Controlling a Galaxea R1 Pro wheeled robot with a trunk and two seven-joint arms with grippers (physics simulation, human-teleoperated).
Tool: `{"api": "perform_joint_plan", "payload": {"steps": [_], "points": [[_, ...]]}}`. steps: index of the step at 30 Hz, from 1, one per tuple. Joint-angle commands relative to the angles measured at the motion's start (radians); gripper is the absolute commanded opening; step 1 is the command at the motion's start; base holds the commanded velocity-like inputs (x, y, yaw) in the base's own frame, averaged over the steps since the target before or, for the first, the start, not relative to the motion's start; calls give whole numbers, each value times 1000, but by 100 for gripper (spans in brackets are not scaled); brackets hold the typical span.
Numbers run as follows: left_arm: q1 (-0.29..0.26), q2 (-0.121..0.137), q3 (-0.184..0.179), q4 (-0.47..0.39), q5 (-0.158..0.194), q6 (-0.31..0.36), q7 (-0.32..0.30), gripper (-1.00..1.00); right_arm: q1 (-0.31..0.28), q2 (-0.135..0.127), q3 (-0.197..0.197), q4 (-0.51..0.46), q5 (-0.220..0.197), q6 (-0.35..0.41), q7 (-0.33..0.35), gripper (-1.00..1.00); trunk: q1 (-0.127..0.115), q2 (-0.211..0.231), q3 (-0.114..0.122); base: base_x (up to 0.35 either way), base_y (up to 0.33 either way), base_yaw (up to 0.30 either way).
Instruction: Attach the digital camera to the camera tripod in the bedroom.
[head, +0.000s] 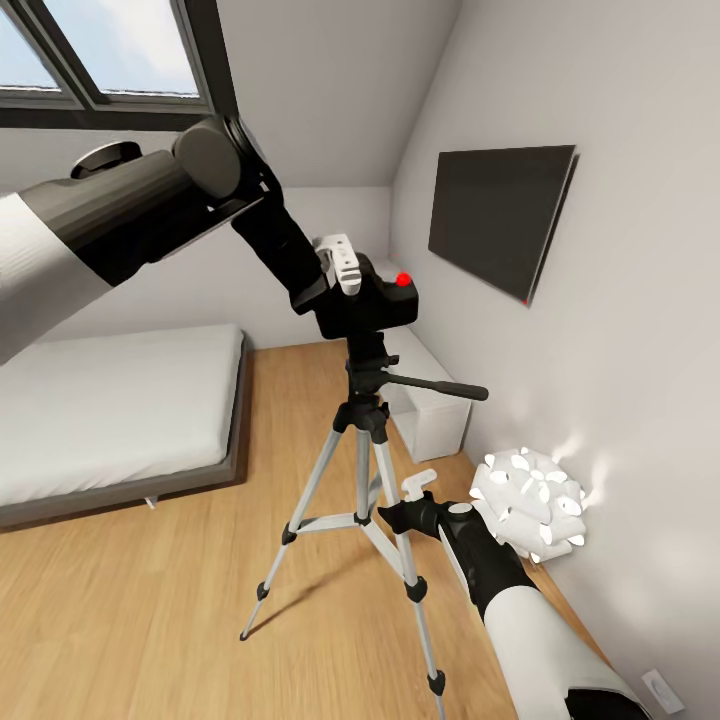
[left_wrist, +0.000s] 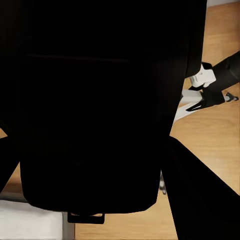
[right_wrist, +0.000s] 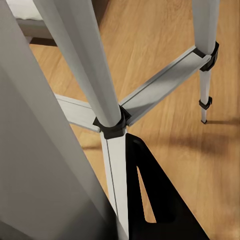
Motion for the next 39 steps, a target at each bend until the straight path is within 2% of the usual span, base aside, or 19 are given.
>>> {"api": "perform_joint_plan", "payload": {"steps": [1,39], "points": [[-2,0,-5,-1,2,2,-1,-100,0,2,-7,5,16,5,11,-100,1,-2,-2,0,0,0],[-2,6,-10,-2,-1,-9,0,-100,-1,2,-7,6,16,7,10,-100,1,-2,-2,0,0,0]]}}
